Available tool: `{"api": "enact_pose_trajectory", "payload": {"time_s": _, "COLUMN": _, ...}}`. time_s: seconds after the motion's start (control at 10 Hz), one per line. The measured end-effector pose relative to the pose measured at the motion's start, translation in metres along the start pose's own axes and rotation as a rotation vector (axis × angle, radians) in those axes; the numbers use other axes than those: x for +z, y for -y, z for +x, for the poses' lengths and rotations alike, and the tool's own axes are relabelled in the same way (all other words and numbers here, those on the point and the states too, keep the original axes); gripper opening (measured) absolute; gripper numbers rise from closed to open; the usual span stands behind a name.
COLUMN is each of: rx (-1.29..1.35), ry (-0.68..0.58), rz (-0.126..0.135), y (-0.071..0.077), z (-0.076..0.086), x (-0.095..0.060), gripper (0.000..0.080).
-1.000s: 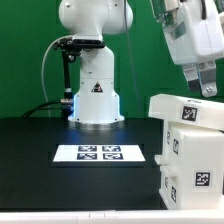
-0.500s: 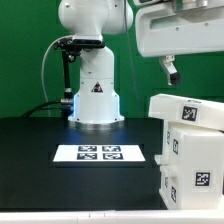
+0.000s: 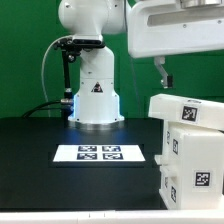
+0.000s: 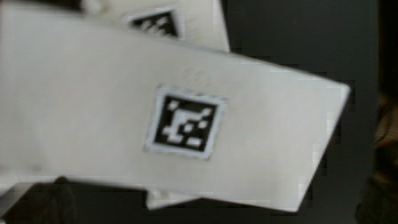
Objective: Assemble cabinet
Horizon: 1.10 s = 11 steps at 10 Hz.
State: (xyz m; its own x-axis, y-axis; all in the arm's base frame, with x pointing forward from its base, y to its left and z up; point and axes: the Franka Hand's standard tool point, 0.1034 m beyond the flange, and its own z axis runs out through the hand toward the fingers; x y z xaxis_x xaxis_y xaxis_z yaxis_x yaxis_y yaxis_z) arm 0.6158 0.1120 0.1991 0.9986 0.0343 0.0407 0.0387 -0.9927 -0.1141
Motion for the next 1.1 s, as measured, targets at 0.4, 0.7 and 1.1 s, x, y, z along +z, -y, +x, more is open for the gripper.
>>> {"api": "enact_pose_trajectory", "payload": {"time_s": 0.4, "rx": -0.303, "ry": -0.005, "rz": -0.01, "y": 0.001, "z": -0.003, "x": 0.003, "gripper": 0.0796}}
{"api": "enact_pose_trajectory", "payload": {"time_s": 0.7, "rx": -0.742, "ry": -0.005, "rz": -0.083, "y": -0.011, "z": -0.004, "x": 0.012, "gripper": 0.0796}}
{"api": "enact_pose_trajectory", "payload": {"time_s": 1.1, "rx": -0.845, "ry": 0.019, "rz": -0.102, "y": -0.011, "z": -0.017, "x": 0.035, "gripper": 0.0796}}
